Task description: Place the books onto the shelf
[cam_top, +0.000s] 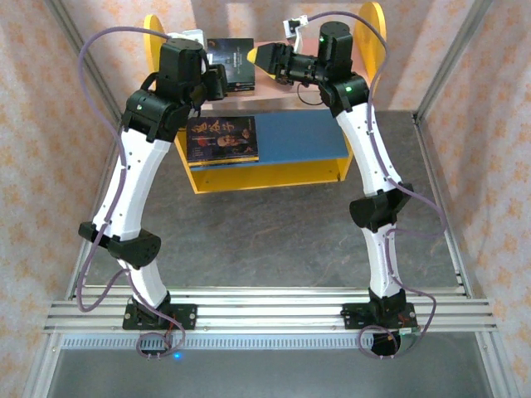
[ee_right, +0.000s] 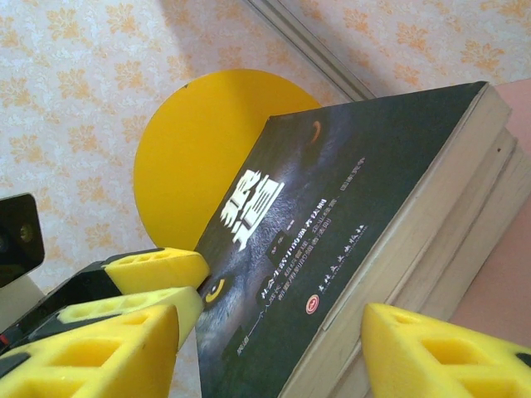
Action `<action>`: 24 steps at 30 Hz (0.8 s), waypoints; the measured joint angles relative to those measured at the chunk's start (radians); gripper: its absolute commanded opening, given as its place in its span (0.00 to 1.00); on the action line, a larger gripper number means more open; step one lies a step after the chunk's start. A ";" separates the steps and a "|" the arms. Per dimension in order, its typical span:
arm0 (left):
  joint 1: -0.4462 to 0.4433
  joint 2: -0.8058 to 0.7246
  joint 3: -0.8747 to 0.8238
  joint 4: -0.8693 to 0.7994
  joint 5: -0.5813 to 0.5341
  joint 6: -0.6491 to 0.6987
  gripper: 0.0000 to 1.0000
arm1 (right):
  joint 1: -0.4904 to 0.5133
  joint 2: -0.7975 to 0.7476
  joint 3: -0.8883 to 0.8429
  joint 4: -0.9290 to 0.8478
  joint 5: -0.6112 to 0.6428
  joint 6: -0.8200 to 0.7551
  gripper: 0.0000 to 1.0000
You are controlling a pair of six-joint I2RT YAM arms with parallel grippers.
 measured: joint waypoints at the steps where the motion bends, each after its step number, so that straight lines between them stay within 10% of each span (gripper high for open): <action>1: -0.002 -0.002 0.000 -0.002 0.002 -0.004 0.47 | 0.001 0.000 0.000 0.000 0.000 0.002 0.59; 24: 0.015 0.018 0.100 -0.045 -0.043 0.024 0.52 | 0.007 -0.005 0.001 -0.031 0.005 -0.095 0.63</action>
